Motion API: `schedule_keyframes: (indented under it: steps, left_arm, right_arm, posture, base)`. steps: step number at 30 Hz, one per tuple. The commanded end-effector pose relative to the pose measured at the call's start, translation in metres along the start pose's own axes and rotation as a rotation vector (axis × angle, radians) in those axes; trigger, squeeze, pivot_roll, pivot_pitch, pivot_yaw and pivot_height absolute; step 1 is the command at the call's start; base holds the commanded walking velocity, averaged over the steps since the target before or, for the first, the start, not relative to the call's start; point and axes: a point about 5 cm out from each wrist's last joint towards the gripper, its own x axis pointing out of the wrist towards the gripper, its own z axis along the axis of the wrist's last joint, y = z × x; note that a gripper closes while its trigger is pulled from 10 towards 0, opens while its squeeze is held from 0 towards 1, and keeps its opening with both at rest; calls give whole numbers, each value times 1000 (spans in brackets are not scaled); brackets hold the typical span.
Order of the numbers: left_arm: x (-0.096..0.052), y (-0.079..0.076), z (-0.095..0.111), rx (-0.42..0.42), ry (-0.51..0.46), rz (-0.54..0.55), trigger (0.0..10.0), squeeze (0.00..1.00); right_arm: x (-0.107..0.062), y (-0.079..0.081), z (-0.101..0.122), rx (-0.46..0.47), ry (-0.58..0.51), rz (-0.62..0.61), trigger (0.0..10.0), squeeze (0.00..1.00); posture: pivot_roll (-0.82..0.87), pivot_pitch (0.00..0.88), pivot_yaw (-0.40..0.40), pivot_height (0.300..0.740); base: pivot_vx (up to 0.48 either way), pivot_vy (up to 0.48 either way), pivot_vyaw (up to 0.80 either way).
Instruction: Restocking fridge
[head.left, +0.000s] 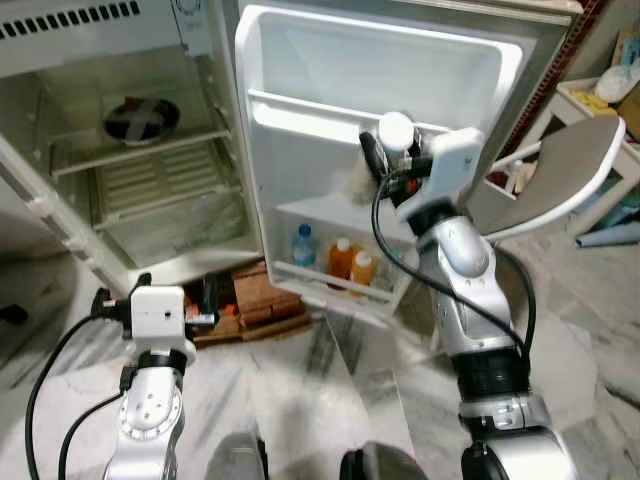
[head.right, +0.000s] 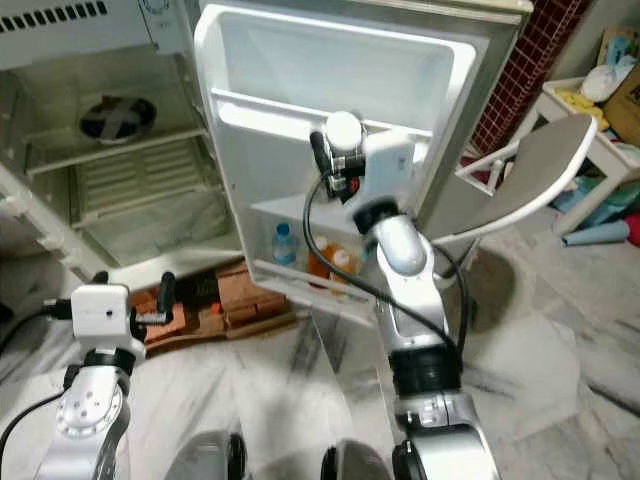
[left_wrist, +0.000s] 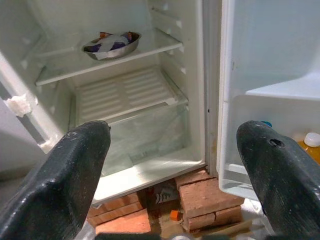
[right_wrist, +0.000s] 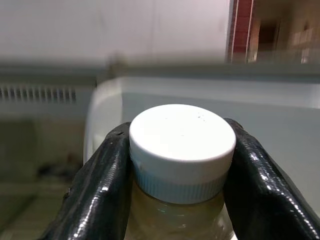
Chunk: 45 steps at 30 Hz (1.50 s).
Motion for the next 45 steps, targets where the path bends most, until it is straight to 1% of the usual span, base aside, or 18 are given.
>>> schedule_keyframes:
  steps: [1,2,7,9,12,13,15,19,21,25,26,29,30,31,33,35,36,45]
  left_arm:
    - [1,0,0,10,7,-3,10000,0]
    - [1,-1,1,9,4,-3,10000,0]
    - [0,0,1,12,6,3,10000,0]
    - [-1,0,1,14,7,6,10000,0]
    - [-1,-1,2,4,-1,4,10000,0]
    - [-1,-2,3,-1,-8,-1,10000,0]
    - [-1,-4,6,-4,-16,-11,10000,0]
    - [-2,-4,6,-2,-15,-9,10000,0]
    - [-4,-1,5,1,-9,3,10000,0]
    - [-4,-2,5,-2,-13,2,10000,0]
    - [-3,-2,6,0,-14,0,10000,0]
    - [-3,-2,6,1,-13,-1,10000,0]
    - [-3,-2,5,2,-12,-3,10000,0]
    - [-3,-2,5,2,-12,-3,10000,0]
    - [-3,-3,5,3,-7,-9,10000,0]
    - [-2,-3,5,3,-7,-10,10000,0]
    - [-1,-3,5,4,-7,-11,10000,0]
    - [-1,-3,3,3,3,-7,10000,0]
  right_arm:
    - [14,-10,11,-45,-61,-35,10000,0]
    - [24,-16,18,-92,-87,-61,10000,0]
    - [50,-29,31,-174,-131,-143,10000,0]
    - [60,-34,34,-246,-137,-186,10000,0]
    - [64,-38,27,-276,-102,-228,10000,0]
    - [64,-41,22,-264,-75,-253,10000,0]
    - [64,-49,12,-296,-16,-307,10000,0]
    - [65,-54,9,-345,-2,-342,10000,0]
    - [62,-62,5,-390,27,-391,10000,0]
    - [58,-69,-1,-435,63,-428,10000,0]
    - [54,-75,-4,-453,84,-456,10000,0]
    - [49,-85,-6,-468,105,-505,10000,0]
    - [45,-92,-6,-456,117,-548,10000,0]
    - [45,-92,-6,-456,117,-548,10000,0]
    - [38,-104,-9,-424,152,-605,10000,0]
    - [37,-106,-10,-409,163,-612,10000,0]
    - [36,-108,-11,-396,171,-624,10000,1000]
    - [38,-116,-5,-355,190,-620,10000,1000]
  posture:
    - [147,91,-26,740]
    - [151,92,-26,740]
    - [163,92,-31,740]
    - [178,93,-34,740]
    - [181,94,-34,740]
    - [183,94,-35,740]
    - [196,99,-38,740]
    - [205,102,-41,740]
    - [207,101,-42,740]
    - [206,102,-42,740]
    - [204,104,-39,740]
    - [200,104,-34,740]
    - [197,103,-31,740]
    - [197,103,-31,740]
    - [194,102,-27,740]
    - [191,101,-25,740]
    - [190,101,-25,740]
    - [195,101,-29,740]
  base:
    - [0,0,0]
    - [0,0,0]
    - [0,0,0]
    - [0,0,0]
    - [0,0,0]
    - [0,0,0]
    - [0,0,0]
    - [0,0,0]
    - [0,0,0]
    - [0,0,0]
    - [0,0,0]
    - [0,0,0]
    - [0,0,0]
    - [0,0,0]
    - [0,0,0]
    - [0,0,0]
    - [0,0,0]
    - [0,0,0]
